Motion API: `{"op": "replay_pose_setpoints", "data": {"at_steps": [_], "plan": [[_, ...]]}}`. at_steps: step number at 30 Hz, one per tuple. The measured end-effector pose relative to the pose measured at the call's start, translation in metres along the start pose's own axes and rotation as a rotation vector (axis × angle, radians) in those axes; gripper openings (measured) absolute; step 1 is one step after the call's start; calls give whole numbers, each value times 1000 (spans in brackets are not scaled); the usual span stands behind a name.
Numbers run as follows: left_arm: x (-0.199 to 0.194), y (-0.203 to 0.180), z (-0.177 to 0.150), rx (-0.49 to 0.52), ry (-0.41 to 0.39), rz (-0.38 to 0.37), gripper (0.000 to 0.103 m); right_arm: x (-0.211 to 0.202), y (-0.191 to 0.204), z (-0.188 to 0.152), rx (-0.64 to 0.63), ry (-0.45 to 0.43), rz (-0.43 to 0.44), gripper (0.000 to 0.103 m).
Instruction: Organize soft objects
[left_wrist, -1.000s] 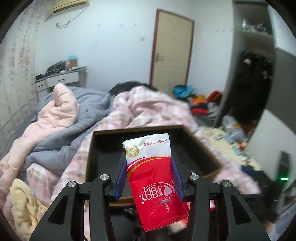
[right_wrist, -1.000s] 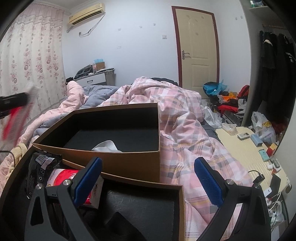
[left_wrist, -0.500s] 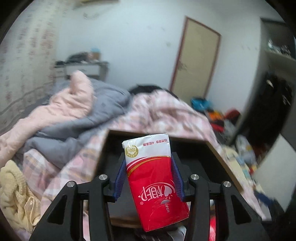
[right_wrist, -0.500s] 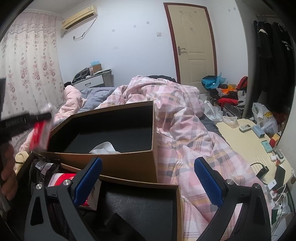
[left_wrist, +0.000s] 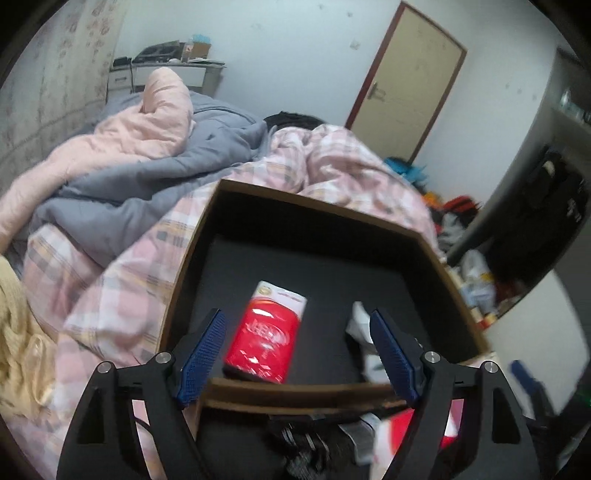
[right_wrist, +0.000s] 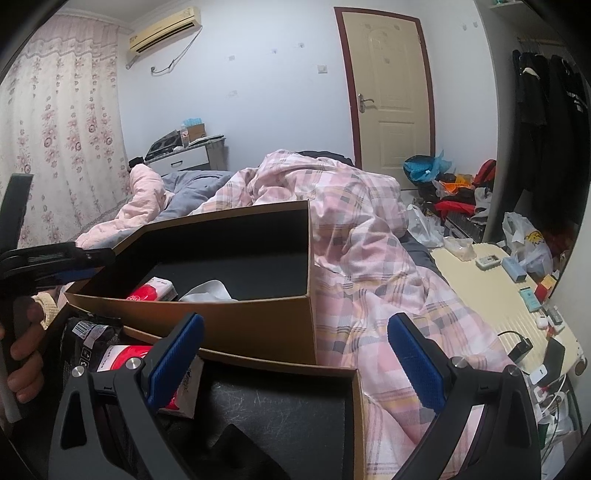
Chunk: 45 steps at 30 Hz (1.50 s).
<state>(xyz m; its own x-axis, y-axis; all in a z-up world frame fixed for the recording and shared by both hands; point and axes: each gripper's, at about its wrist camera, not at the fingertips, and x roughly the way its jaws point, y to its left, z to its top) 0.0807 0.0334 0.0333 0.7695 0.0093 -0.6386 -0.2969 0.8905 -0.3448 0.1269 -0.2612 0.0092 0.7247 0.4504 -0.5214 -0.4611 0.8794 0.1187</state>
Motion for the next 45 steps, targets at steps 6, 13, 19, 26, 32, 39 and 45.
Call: {"op": "replay_pose_setpoints", "data": {"at_steps": [6,13,19,26,32,39,45], "plan": [[-27,7,-24,-35,-28,-96,78,2,3,0,-11,3,-5,99],[-34,4,-51,39,-132,29,78,-1,3,4,-2,-6,15,99],[-30,-2,-56,95,-124,51,78,5,0,4,16,21,28,99],[-30,-3,-58,119,-142,84,78,6,-11,4,82,40,67,99],[-32,6,-55,69,-143,62,78,9,-26,2,170,62,109,99],[-29,15,-52,7,-121,31,78,12,-27,1,188,88,109,99],[-29,18,-52,-15,-117,18,78,11,-19,2,129,86,74,99]]}}
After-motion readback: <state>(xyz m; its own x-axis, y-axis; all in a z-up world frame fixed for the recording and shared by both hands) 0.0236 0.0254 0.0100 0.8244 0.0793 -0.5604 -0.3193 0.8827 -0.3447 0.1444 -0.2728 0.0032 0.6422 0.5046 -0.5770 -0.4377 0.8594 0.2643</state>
